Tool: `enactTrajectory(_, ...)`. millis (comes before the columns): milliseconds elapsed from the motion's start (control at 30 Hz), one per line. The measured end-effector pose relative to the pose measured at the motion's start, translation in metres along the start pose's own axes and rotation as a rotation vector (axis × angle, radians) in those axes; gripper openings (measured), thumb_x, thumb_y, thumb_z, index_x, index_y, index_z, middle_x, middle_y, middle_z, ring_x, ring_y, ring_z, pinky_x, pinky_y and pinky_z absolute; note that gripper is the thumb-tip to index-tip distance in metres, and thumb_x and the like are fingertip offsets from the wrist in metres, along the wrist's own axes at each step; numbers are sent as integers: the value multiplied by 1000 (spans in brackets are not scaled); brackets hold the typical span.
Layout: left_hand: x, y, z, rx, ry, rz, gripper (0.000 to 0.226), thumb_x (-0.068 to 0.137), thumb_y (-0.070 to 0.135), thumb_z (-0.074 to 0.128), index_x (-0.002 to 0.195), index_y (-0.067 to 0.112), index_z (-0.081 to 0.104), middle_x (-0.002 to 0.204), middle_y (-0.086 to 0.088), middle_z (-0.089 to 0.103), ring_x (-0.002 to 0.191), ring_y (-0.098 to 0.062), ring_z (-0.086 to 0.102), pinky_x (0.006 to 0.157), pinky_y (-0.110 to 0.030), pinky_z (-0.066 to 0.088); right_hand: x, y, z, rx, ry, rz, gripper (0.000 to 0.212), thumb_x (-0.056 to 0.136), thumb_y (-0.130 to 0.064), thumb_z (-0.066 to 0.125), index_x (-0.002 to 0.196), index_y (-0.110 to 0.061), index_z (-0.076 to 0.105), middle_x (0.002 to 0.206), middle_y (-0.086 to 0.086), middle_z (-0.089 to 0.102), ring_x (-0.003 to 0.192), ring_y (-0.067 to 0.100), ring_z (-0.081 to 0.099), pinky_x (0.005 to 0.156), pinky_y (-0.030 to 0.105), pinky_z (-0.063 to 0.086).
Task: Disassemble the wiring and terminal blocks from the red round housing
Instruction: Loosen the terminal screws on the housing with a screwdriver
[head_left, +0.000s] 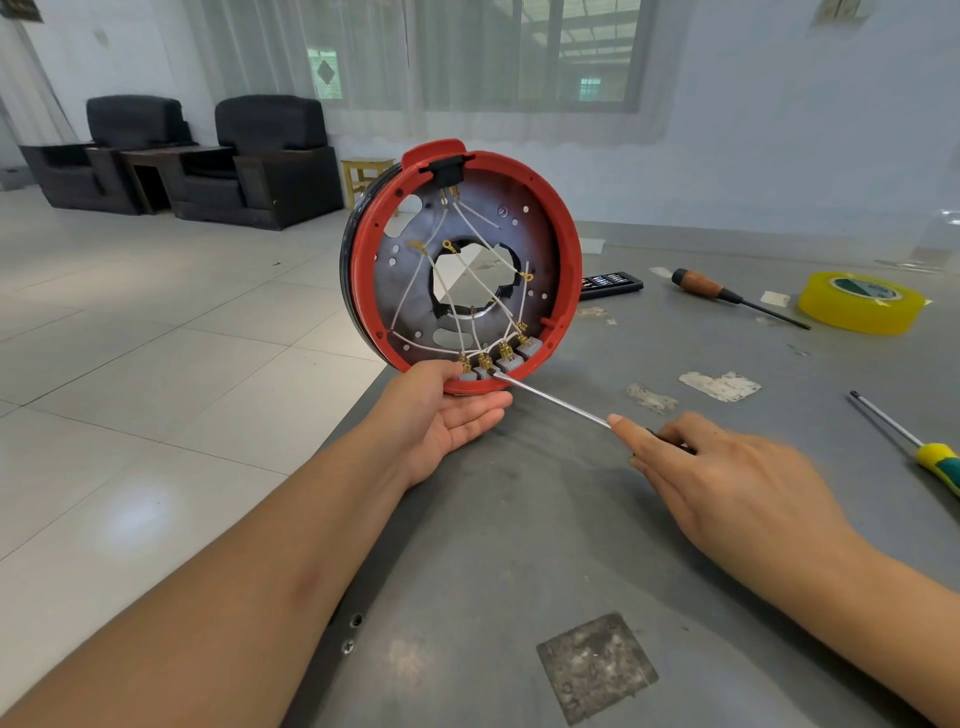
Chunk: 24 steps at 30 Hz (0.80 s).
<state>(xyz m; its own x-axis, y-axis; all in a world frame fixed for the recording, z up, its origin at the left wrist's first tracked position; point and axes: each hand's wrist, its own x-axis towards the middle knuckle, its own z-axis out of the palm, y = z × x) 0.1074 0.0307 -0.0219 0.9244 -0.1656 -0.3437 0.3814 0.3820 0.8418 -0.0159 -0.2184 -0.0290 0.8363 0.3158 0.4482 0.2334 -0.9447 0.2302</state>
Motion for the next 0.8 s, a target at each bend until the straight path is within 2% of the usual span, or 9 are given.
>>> enactTrajectory(267,1,0,-1,-19,-8,6,22,107,12,47,112,-2,63,98,-22,79,87,-32,80,63,-37,66,1,4,1,-48,0,-27,80,70,-7,86,143,-20,57,92,11,63,50,30,51,48,29,28)
enactTrajectory(333,0,0,-2,-20,-8,6,22,107,12,47,112,-2,64,98,-22,79,87,-33,80,63,-37,66,1,3,0,-42,-8,-30,77,70,-7,86,142,-19,59,90,11,63,49,30,50,48,29,28)
enactTrajectory(400,0,1,-2,-21,-9,6,22,107,13,47,112,-1,63,98,-22,79,87,-33,80,63,-37,66,1,1,-1,-10,6,-29,63,77,-15,84,137,-21,64,87,8,64,46,28,49,44,27,27)
enactTrajectory(467,0,1,-2,-23,-12,5,21,107,12,47,113,-1,63,98,-22,79,88,-33,80,63,-38,66,1,-2,-3,46,22,-22,42,91,-29,65,132,-23,67,84,4,64,43,27,51,37,28,30)
enactTrajectory(533,0,0,-2,-23,-15,4,21,107,12,47,114,-1,63,99,-23,79,88,-33,80,63,-38,66,0,-3,-4,100,-8,12,46,97,-40,41,134,-28,66,84,-2,64,47,26,56,36,30,35)
enactTrajectory(600,1,0,-2,-20,-11,3,21,108,12,47,114,-1,62,98,-23,79,88,-34,80,62,-38,65,-1,-2,-5,118,-61,49,54,99,-48,27,141,-35,59,88,-7,64,56,23,61,41,29,37)
enactTrajectory(667,2,0,-2,-19,-9,4,20,108,12,48,113,0,62,98,-24,79,88,-34,80,62,-38,65,-2,0,-5,145,-87,69,57,98,-51,21,143,-39,55,89,-11,63,62,21,63,44,29,39)
enactTrajectory(800,2,0,-3,-13,-9,7,19,107,12,48,111,1,62,98,-23,79,88,-35,80,62,-38,65,-3,2,-8,172,-120,101,56,98,-52,21,142,-42,54,87,-14,61,64,17,62,45,32,45)
